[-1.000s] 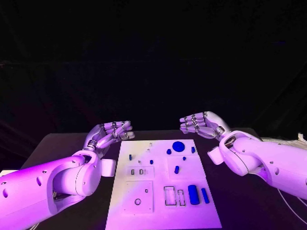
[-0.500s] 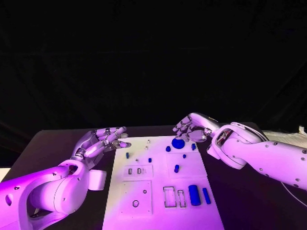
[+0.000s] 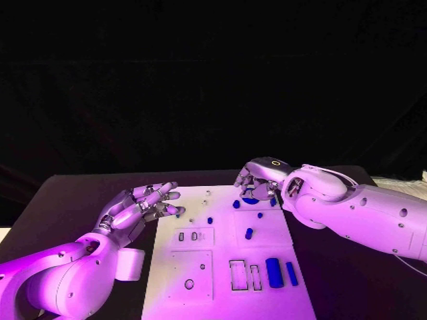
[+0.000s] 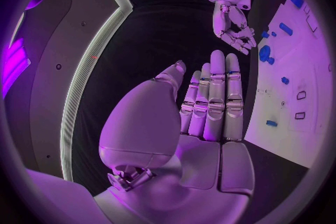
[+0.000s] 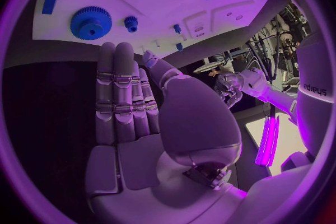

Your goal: Assemble the parts on the task board

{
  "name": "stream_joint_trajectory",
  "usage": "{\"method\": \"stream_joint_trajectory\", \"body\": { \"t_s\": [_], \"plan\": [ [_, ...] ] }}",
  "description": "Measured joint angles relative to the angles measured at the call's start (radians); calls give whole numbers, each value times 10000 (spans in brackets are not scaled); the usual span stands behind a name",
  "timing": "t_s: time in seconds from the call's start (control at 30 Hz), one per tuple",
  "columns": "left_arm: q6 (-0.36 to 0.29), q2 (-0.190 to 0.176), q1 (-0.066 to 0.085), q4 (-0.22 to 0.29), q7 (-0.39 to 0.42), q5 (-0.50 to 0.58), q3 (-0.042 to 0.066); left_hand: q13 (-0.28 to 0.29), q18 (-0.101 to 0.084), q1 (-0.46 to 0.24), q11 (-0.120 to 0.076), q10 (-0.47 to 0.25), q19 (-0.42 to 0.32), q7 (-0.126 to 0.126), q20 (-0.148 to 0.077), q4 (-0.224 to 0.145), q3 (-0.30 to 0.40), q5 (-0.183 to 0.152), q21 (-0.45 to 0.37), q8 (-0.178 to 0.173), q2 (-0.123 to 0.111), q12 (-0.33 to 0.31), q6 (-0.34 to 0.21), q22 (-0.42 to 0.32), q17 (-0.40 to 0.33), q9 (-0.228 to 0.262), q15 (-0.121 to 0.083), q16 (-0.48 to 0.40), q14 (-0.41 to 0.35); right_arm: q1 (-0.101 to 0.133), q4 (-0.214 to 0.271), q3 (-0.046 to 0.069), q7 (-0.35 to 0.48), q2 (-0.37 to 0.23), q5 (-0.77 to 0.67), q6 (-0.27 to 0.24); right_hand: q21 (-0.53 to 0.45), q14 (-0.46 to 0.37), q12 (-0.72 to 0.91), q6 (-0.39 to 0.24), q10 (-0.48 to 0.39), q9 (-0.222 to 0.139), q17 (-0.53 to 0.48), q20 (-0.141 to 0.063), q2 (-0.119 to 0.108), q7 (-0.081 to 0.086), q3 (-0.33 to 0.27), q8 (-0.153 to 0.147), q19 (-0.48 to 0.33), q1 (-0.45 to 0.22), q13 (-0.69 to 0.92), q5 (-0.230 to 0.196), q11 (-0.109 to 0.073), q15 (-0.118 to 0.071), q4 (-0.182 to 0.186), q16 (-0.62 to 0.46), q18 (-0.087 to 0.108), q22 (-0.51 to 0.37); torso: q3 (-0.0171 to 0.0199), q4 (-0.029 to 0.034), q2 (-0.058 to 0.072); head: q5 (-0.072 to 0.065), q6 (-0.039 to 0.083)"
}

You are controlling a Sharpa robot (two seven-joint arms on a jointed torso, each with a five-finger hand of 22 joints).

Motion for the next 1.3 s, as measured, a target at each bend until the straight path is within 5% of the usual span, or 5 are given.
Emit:
{"method": "stream_joint_trajectory", "body": {
  "t_s": [0.2,0.33,0.43,0.5,1.3],
  "plan": [
    [113,-69,32,138,-34,137,4,-1,0,0,0,0,0,0,0,0,0,0,0,0,0,0,0,-1,8,0,0,22,0,36,-119,2,-230,166,-429,451,1132,0,0,-37,-371,0,1726,13,-288,35,545,0,203,-15,-1,-30,52,0,414,2199,-1,848,0,101,116,-43,5],
    [150,-109,46,206,-49,185,4,-9,-1,0,0,0,0,0,0,0,0,0,0,0,0,0,0,-1,26,0,0,59,0,43,-186,2,-321,252,-631,762,3331,0,0,-73,-459,1,4514,19,-585,-2,838,0,889,-68,-1,-30,32,1,708,4973,-306,3532,-1,153,180,-74,-6],
    [163,-117,59,212,-55,204,8,-9,-1,1,0,0,0,0,0,0,0,0,0,0,0,0,-1,-1,26,0,0,59,1,44,-232,2,-374,295,-764,957,4337,-1,0,-74,-479,12,5653,37,-600,-2,960,0,1107,-67,-2,-30,52,1,900,6075,-317,4793,2,179,235,-94,12],
    [166,-121,61,212,-60,218,9,-9,-2,1,0,0,-1,0,0,0,0,0,0,0,0,0,-1,-1,26,1,0,59,0,44,-254,1,-414,319,-860,1087,4645,-1,0,-74,-494,12,5972,37,-712,-2,1008,0,1107,-37,-2,-69,66,1,974,6393,-469,5168,2,188,267,-100,20],
    [169,-152,72,184,-106,262,11,-9,-3,2,0,-1,-1,0,1,-3,58,0,0,0,0,0,-1,-3,56,1,-1,59,-68,44,-571,-3,-586,574,-1376,1741,5748,0,1,-107,-494,32,7079,144,-784,-37,1196,1,1213,-14,-6,-68,65,1,1292,7439,-624,6585,-7,261,489,-142,16]
  ]
}}
